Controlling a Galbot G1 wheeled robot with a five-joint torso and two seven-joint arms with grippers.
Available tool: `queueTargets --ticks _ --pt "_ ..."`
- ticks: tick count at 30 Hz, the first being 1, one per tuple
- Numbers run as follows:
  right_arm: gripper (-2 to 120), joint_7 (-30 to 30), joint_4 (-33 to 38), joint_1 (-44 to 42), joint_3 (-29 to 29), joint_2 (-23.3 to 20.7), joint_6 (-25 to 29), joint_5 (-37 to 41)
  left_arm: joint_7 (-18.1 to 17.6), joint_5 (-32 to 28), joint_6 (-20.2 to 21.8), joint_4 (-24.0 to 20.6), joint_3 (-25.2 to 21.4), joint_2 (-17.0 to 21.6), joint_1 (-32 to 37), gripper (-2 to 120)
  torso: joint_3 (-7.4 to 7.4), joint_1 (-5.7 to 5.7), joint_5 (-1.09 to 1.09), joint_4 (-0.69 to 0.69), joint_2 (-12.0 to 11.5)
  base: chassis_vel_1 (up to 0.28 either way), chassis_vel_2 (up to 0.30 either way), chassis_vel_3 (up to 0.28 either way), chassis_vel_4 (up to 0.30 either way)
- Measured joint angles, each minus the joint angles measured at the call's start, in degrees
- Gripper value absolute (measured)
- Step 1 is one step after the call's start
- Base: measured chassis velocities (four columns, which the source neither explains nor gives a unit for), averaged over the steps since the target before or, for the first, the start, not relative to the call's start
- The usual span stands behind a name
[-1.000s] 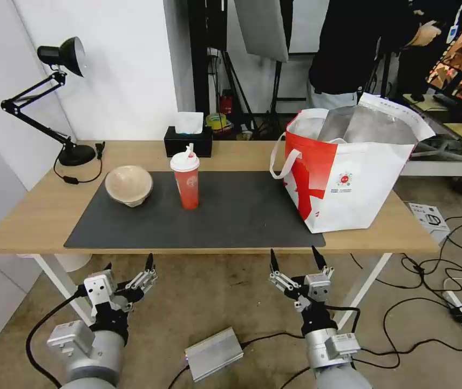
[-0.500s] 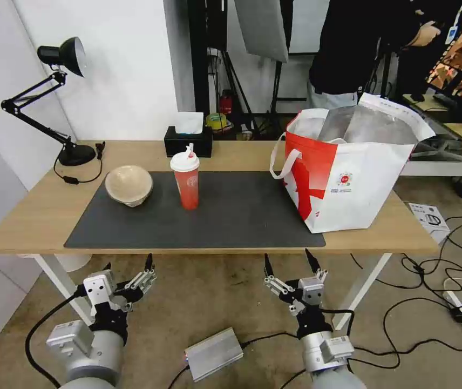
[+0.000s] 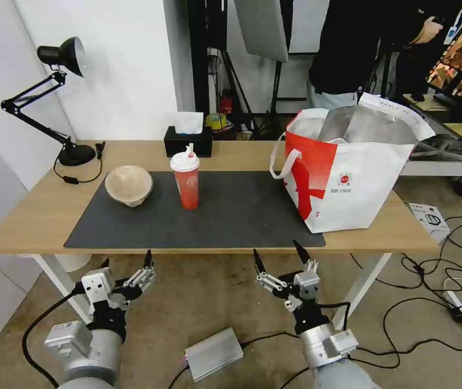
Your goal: Pick up the trash from the table and place it into the takeout bag.
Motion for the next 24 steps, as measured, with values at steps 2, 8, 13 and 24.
queueTargets --ticks 2,8,13,24 --pt "100 -0.97 0.13 0.69 0.08 -0.37 0.00 0.96 0.10 0.04 -0.22 0.05 -0.13 -0.02 0.00 100 0.00 0.00 0.00 0.00 0.00 0.000 0.000 0.000 0.000" --pt "100 -4.86 0.39 3.94 -0.20 -1.87 0.03 4.43 0.38 0.05 -0.69 0.15 -0.39 -0.05 -0.02 100 0.00 0.00 0.00 0.00 0.00 0.000 0.000 0.000 0.000" --pt "100 -8.09 0.26 7.91 -1.31 -2.54 -0.05 7.44 0.43 0.04 -0.99 0.33 -0.57 -0.10 -0.10 100 0.00 0.00 0.00 0.00 0.00 0.000 0.000 0.000 0.000" --pt "100 -13.78 -1.44 17.48 -4.75 -3.44 -1.82 13.91 1.30 -0.07 -2.26 0.44 -1.29 -0.04 0.03 100 0.00 0.00 0.00 0.00 0.00 0.000 0.000 0.000 0.000"
